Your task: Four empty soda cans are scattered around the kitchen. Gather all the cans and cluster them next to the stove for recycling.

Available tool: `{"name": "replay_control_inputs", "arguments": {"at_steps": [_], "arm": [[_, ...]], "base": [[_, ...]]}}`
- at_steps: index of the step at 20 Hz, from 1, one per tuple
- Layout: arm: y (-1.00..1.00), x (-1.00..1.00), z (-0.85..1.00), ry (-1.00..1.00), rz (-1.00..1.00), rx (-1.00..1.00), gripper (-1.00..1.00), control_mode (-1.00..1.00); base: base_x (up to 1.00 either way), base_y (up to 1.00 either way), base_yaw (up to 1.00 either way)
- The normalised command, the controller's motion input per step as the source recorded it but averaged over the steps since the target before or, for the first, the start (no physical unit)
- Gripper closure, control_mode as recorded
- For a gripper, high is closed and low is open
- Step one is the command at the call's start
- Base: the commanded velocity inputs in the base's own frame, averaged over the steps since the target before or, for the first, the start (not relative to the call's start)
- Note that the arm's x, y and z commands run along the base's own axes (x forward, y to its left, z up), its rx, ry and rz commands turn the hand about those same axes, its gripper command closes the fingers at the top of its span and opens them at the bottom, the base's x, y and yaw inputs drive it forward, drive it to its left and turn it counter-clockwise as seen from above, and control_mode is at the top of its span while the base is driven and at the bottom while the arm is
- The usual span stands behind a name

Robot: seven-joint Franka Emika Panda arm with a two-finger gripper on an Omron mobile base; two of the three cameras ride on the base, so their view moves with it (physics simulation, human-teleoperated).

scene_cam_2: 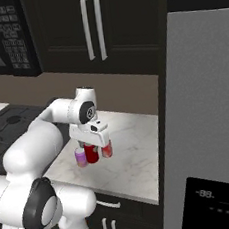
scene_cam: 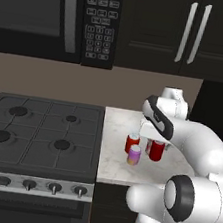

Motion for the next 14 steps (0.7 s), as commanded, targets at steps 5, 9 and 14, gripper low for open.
{"name": "replay_control_inputs", "arguments": {"at_steps": [5,9,14], "arm": [[0.00,0.00,0.00,0.00,0.00,0.00,1.00,1.00],[0.00,0.00,0.00,0.00,0.00,0.00,1.00,1.00],[0.00,0.03,0.00,-0.03,0.01,0.00,1.00,-1.00]], "base": [[0.00,0.00,0.00],[0.00,0.00,0.00],[0.00,0.00,0.00]]}}
